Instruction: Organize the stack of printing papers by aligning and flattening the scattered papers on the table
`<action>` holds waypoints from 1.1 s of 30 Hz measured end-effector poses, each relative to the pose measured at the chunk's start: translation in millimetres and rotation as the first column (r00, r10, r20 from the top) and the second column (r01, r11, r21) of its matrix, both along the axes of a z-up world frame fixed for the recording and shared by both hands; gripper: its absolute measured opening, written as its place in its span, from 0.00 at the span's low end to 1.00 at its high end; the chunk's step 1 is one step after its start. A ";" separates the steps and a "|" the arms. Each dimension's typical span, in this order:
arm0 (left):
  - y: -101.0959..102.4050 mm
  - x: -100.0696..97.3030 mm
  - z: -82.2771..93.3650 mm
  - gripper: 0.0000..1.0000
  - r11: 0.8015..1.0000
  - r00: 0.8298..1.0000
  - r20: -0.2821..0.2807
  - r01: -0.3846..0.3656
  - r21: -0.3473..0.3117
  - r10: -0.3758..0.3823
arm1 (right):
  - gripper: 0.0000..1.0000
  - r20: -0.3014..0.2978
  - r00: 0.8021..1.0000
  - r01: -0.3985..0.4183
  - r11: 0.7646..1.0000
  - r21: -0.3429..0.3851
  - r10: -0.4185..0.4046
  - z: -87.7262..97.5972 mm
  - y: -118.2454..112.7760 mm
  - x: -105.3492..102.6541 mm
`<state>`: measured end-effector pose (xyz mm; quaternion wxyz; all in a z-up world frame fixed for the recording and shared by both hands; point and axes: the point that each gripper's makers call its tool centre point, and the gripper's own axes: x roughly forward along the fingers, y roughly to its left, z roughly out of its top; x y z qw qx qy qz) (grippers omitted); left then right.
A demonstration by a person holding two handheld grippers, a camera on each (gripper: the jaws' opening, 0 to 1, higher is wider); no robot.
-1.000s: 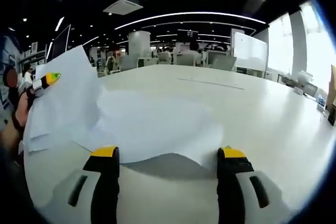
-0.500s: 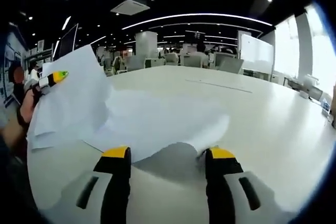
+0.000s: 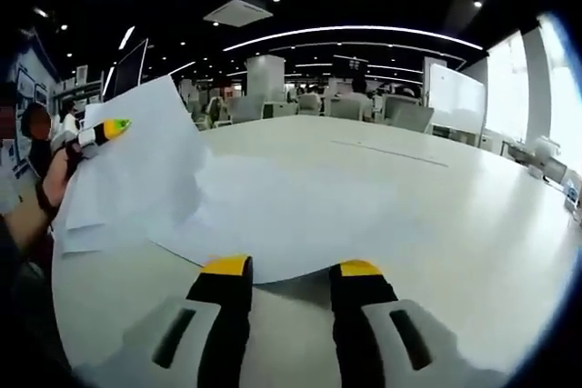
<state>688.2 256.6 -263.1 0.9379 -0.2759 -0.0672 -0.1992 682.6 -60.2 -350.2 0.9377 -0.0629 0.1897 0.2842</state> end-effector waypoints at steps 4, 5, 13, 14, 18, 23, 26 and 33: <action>0.2 0.5 -0.2 0.11 1.000 1.000 -0.002 0.001 0.001 -0.001 | 0.27 -0.010 1.000 -0.006 1.000 0.008 0.006 -0.4 3.0 0.6; 0.1 0.6 -0.3 0.11 1.000 1.000 -0.002 0.001 0.002 -0.001 | 0.27 -0.010 1.000 -0.005 1.000 0.009 0.005 -0.8 2.3 3.6; 0.1 1.1 -0.7 0.11 1.000 1.000 -0.004 0.006 0.002 -0.006 | 0.18 -0.024 1.000 -0.001 1.000 0.027 0.002 -0.3 5.4 6.2; -0.1 1.0 -0.6 0.11 1.000 1.000 -0.003 0.006 0.001 -0.006 | 0.17 -0.029 1.000 0.000 0.999 0.035 0.001 -0.2 5.6 6.1; -0.3 0.6 -0.3 0.11 1.000 1.000 -0.002 0.006 0.000 -0.006 | 0.14 -0.045 0.999 0.007 0.998 0.059 -0.004 0.5 4.9 5.9; 0.3 0.0 -0.1 0.11 1.000 1.000 0.000 0.005 -0.002 -0.005 | 0.09 -0.045 0.999 0.014 0.997 0.072 -0.011 1.0 3.4 6.7; 0.5 -0.2 0.1 0.11 1.000 1.000 0.002 0.005 -0.004 -0.005 | 0.06 -0.041 0.999 0.019 0.996 0.083 -0.016 3.0 2.3 6.8; 0.1 -0.2 0.1 0.11 1.000 1.000 0.002 0.007 -0.005 -0.007 | 0.03 -0.038 0.999 0.026 0.993 0.117 -0.022 7.4 1.1 6.2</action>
